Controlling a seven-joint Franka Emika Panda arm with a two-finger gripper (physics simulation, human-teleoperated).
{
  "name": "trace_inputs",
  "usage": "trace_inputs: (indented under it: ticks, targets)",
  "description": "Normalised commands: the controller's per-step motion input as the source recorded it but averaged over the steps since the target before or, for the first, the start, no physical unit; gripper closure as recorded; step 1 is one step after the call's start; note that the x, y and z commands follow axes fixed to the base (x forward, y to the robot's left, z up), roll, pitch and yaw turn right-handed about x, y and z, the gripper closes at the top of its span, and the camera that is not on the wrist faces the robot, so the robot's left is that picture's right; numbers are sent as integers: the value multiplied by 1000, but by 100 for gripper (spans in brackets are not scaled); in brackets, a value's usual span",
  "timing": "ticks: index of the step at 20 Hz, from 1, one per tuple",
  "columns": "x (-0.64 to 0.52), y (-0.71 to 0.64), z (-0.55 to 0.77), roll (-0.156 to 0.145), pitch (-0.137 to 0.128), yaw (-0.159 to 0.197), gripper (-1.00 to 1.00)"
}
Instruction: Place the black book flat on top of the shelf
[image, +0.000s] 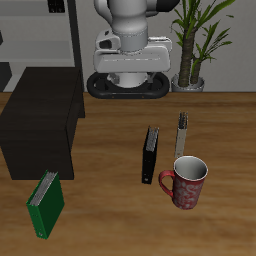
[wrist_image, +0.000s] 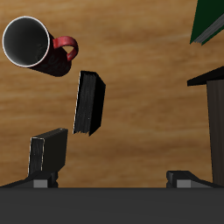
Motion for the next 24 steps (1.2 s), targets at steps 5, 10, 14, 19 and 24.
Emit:
trace_inputs:
  ticks: [5,10,14,19,24]
  targets:
    - [266,127,-105,-7,34,0,-100]
    - [303,130,-129,-41,-19,15,-100]
    - [174,145,-178,-18,-26,10,-100]
    - [239,149,-281,6,3,-5,-100]
    - [114,27,-254,-8,1,-14,-100]
